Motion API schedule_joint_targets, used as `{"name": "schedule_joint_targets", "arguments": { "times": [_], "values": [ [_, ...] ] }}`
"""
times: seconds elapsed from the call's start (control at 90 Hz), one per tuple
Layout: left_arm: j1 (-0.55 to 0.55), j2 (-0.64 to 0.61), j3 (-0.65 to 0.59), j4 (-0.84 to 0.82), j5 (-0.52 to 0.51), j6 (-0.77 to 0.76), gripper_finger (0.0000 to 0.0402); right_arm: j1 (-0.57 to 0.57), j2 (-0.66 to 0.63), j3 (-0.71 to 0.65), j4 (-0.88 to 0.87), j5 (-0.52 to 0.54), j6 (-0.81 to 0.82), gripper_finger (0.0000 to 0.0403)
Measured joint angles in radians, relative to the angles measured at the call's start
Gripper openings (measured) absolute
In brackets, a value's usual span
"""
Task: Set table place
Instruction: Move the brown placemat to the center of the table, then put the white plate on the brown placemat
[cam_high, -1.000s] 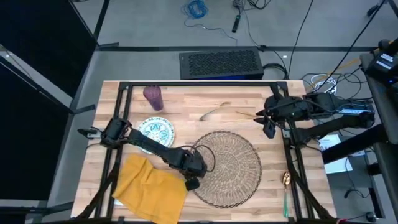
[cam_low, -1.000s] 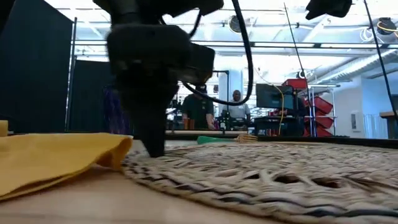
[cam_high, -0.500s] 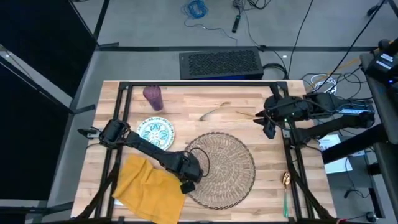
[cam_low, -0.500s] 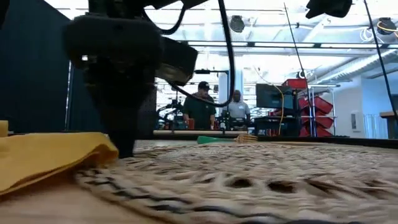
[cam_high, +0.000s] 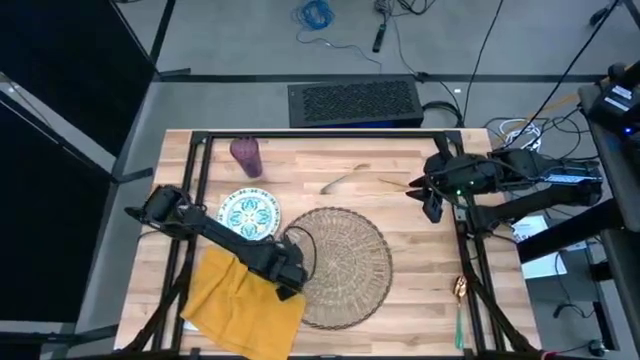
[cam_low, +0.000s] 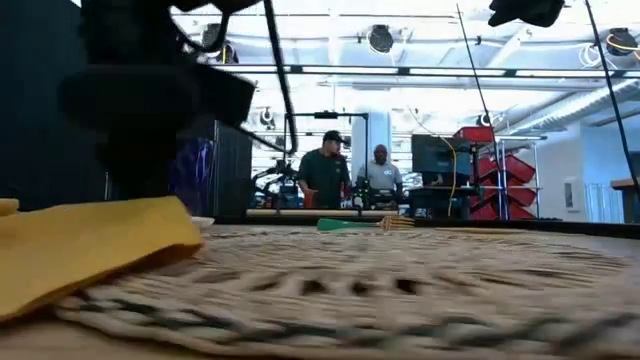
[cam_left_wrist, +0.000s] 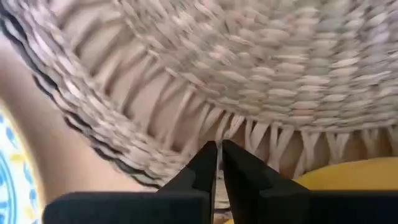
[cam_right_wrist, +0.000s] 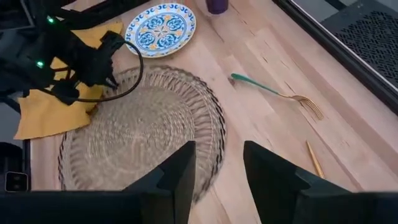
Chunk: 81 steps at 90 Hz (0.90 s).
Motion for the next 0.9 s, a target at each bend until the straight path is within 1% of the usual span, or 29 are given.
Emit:
{"name": "schedule_joint_targets", "arguments": {
  "times": [0.056, 0.1, 0.267, 0.344, 0.433, 0.522, 0.6, 0.644, 0.744, 0.822, 0.9],
  "values": [
    [0.000, -0.021, 0.003, 0.022, -0.028, 0.010, 0.0012, 0.000, 0.000, 0.000, 0.002, 0.000, -0.002, 0.0123],
    [-0.001, -0.048, 0.007, 0.022, -0.070, 0.011, 0.0012, 0.000, 0.000, 0.000, 0.007, 0.000, -0.005, 0.0123],
    [0.004, -0.195, 0.014, 0.018, -0.223, 0.015, 0.0014, 0.000, 0.000, 0.000, 0.013, 0.000, -0.008, 0.0123],
    [0.011, -0.262, 0.014, -0.010, -0.295, 0.015, 0.0014, 0.000, 0.000, 0.000, 0.013, 0.000, -0.009, 0.0123],
    [0.015, -0.348, 0.013, -0.070, -0.421, -0.006, 0.0014, 0.000, 0.003, 0.000, 0.013, 0.001, -0.013, 0.0123],
    [0.016, -0.445, -0.027, -0.105, -0.555, -0.059, 0.0014, 0.001, 0.017, -0.002, 0.017, 0.001, -0.017, 0.0123],
    [0.016, -0.540, -0.097, -0.103, -0.615, -0.122, 0.0014, 0.014, 0.023, -0.034, 0.048, 0.003, -0.036, 0.0123],
    [0.016, -0.597, -0.150, -0.094, -0.632, -0.175, 0.0014, 0.024, 0.024, -0.063, 0.086, 0.003, -0.057, 0.0123],
    [0.016, -0.736, -0.292, -0.067, -0.635, -0.304, 0.0014, 0.036, 0.016, -0.126, 0.167, -0.001, -0.077, 0.0123],
    [0.016, -0.842, -0.400, -0.018, -0.597, -0.393, 0.0014, 0.037, 0.004, -0.169, 0.225, 0.000, -0.077, 0.0123],
    [0.016, -0.931, -0.476, -0.006, -0.546, -0.472, 0.0014, 0.037, -0.010, -0.209, 0.271, 0.000, -0.077, 0.0123]
  ]
}}
